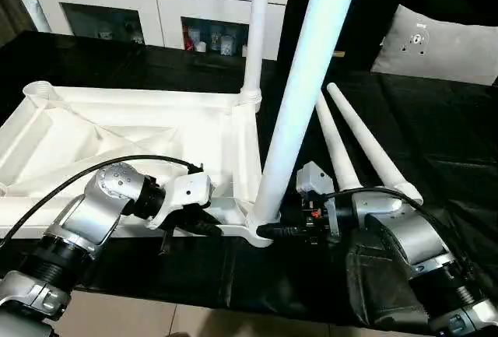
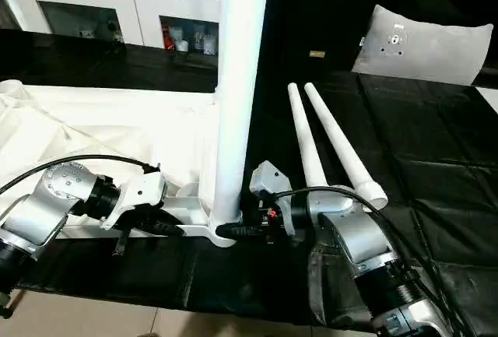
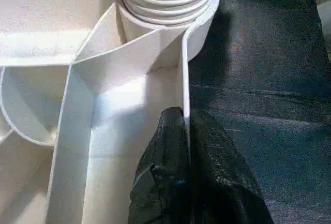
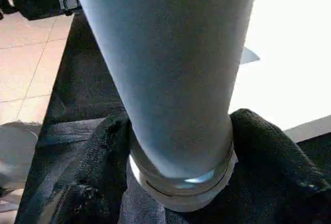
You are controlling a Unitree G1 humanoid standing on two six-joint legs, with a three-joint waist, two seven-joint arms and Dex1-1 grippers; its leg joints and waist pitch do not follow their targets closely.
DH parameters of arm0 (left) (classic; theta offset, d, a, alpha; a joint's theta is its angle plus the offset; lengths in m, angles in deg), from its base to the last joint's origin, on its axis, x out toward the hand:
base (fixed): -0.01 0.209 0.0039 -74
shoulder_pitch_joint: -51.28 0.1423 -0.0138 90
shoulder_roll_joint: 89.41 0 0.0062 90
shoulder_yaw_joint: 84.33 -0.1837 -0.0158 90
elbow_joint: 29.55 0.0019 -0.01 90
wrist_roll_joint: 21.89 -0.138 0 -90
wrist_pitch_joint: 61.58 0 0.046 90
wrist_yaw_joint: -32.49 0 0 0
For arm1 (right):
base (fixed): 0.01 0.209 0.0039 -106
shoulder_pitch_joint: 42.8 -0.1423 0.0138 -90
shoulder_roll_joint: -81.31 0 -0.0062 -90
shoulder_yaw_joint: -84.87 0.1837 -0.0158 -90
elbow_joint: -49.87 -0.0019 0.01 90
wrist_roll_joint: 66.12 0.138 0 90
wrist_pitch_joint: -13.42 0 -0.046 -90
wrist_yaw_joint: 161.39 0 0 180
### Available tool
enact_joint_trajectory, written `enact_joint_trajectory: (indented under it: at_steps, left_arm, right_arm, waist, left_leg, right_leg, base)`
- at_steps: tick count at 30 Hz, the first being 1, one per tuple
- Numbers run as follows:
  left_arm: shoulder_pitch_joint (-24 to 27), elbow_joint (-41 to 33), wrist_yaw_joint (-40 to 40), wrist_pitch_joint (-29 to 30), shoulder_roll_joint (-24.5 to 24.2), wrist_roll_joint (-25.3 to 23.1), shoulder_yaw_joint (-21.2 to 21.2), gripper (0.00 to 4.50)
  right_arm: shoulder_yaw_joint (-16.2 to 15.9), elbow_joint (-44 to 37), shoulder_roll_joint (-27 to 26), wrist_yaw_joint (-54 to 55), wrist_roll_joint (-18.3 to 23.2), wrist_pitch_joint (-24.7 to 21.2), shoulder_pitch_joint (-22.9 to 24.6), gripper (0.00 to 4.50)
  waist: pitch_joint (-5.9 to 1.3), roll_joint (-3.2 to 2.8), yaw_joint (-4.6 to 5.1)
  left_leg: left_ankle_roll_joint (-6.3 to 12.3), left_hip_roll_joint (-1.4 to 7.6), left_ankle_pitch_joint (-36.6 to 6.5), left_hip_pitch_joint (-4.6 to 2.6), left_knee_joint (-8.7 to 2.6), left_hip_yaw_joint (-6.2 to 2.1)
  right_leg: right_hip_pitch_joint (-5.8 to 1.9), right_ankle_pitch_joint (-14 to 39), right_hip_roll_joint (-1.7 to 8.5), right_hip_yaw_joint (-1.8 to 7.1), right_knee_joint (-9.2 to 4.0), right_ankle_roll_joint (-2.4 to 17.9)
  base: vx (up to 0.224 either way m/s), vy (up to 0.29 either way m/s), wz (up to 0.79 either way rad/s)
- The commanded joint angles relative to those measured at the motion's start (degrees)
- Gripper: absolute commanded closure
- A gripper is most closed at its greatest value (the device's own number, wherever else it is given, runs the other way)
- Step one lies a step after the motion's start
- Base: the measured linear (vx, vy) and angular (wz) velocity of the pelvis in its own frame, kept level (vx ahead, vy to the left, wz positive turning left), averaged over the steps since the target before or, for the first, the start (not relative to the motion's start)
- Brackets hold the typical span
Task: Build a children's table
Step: Rotate leg to tighten
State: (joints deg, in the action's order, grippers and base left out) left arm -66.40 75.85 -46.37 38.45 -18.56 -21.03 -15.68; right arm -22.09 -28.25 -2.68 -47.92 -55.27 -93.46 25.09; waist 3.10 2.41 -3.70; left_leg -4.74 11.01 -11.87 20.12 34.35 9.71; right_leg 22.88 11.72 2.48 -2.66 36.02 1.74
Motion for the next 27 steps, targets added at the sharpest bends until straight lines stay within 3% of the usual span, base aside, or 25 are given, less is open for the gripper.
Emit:
enact_joint_trajectory:
  at_steps: [1,6,8,9,11,13,14,15,16,17,22,24,27]
  left_arm:
    - [-1.77,-0.47,-0.54,-1.07,0.86,-0.10,-1.10,4.50]
    - [-1.32,-1.53,1.73,2.45,2.11,0.58,-0.18,4.50]
    - [-1.38,-3.31,7.30,9.81,5.31,2.03,2.35,4.50]
    - [-1.49,-3.65,8.57,11.53,5.99,2.21,2.85,4.50]
    - [-1.84,-4.25,11.49,14.43,7.74,2.28,3.72,4.50]
    - [-2.64,-4.41,16.08,18.41,10.91,2.44,5.21,4.50]
    - [-2.64,-4.41,16.08,18.41,10.91,2.44,5.21,4.50]
    - [-4.00,-3.20,22.12,21.43,14.71,1.86,7.08,4.50]
    - [-4.47,-2.59,24.20,22.13,15.97,1.55,7.69,4.50]
    - [-5.00,-2.06,26.28,22.96,17.27,1.09,8.24,4.50]
    - [-7.32,0.86,34.52,21.43,21.69,-0.76,9.67,4.50]
    - [-7.33,1.05,34.42,19.38,21.45,-1.65,8.96,4.50]
    - [-7.12,1.38,33.79,18.15,20.66,-2.31,8.22,4.50]
  right_arm:
    - [-0.59,-0.11,-0.22,-0.03,0.18,-0.16,-0.09,1.76]
    - [-0.58,-2.31,-1.56,2.48,0.91,-3.50,2.06,1.80]
    - [-0.12,-4.05,-5.23,10.09,-0.32,-6.24,4.41,1.80]
    - [0.00,-4.16,-6.13,11.93,-0.79,-6.67,4.69,1.80]
    - [0.46,-4.22,-8.63,16.23,-1.53,-8.07,5.16,1.80]
    - [1.49,-3.41,-12.74,22.66,-2.51,-9.95,5.41,1.81]
    - [1.49,-3.41,-12.74,22.66,-2.51,-9.95,5.41,1.81]
    - [2.45,-1.62,-17.52,29.08,-3.21,-10.63,5.04,1.81]
    - [2.86,-0.65,-19.23,31.91,-3.80,-10.72,4.63,1.81]
    - [3.48,0.31,-21.19,35.24,-4.47,-11.07,4.03,1.82]
    - [3.42,5.84,-26.87,45.48,-8.67,-9.78,0.31,1.82]
    - [5.24,5.62,-27.85,45.83,-7.76,-8.28,0.40,1.12]
    - [6.64,5.05,-28.15,46.31,-7.49,-7.72,0.65,1.01]
  waist:
    - [-3.56,-0.56,0.14]
    - [-3.42,-0.36,0.19]
    - [-3.31,-0.59,0.22]
    - [-3.14,-0.65,0.40]
    - [-3.11,-0.55,0.57]
    - [-3.08,-0.89,0.94]
    - [-3.16,-0.67,1.19]
    - [-3.17,-0.70,1.63]
    - [-3.24,-1.09,1.63]
    - [-3.35,-0.80,1.74]
    - [-3.43,-0.89,2.00]
    - [-3.56,-1.00,1.80]
    - [-3.67,-1.27,1.79]
  left_leg:
    - [1.43,2.20,-5.84,-0.21,-3.81,-0.37]
    - [1.14,2.22,-6.70,-0.21,-3.89,-0.38]
    - [0.80,2.33,-6.82,-0.33,-3.99,-0.34]
    - [-0.41,2.22,-8.08,-0.25,-4.18,-0.50]
    - [-1.00,2.01,-9.99,-0.39,-4.20,-0.62]
    - [-1.23,2.03,-9.81,-0.20,-4.19,-0.70]
    - [-1.31,1.95,-9.57,-0.16,-4.13,-0.63]
    - [-1.45,1.90,-9.05,-0.09,-4.04,-0.60]
    - [-1.64,1.83,-9.15,-0.20,-4.00,-0.71]
    - [-1.73,1.76,-8.79,-0.08,-4.01,-0.72]
    - [-1.30,1.63,-7.85,-0.07,-3.94,-0.66]
    - [-0.47,1.69,-6.17,0.15,-3.89,-0.60]
    - [0.31,1.71,-4.36,0.20,-3.87,-0.57]
  right_leg:
    - [-3.34,5.61,4.97,3.06,-3.98,12.23]
    - [-3.32,8.47,5.07,3.08,-4.30,11.54]
    - [-3.13,8.98,4.99,3.19,-4.31,11.24]
    - [-3.07,11.50,5.03,2.97,-4.55,10.98]
    - [-2.97,17.15,5.14,2.93,-5.19,9.14]
    - [-2.87,17.87,5.15,3.07,-5.27,8.76]
    - [-2.94,17.57,5.01,3.07,-5.25,8.63]
    - [-2.66,16.87,4.90,3.13,-5.22,8.99]
    - [-2.63,17.14,5.04,3.05,-5.33,9.05]
    - [-2.85,16.94,4.96,3.07,-5.30,8.77]
    - [-2.86,13.18,4.70,3.16,-5.11,9.09]
    - [-3.10,8.67,4.73,3.29,-4.72,9.19]
    - [-3.36,3.27,4.70,3.22,-4.24,10.33]
  base:
    - [0.000,0.000,0.00]
    - [0.000,0.000,0.00]
    - [0.000,0.000,0.00]
    - [0.000,0.000,0.00]
    - [0.000,0.000,0.00]
    - [0.000,0.000,0.00]
    - [0.000,0.000,0.00]
    - [0.000,0.000,0.00]
    - [0.000,0.000,0.00]
    - [0.000,0.000,0.00]
    - [0.000,0.000,0.00]
    - [0.000,0.000,0.00]
    - [0.000,0.000,0.00]
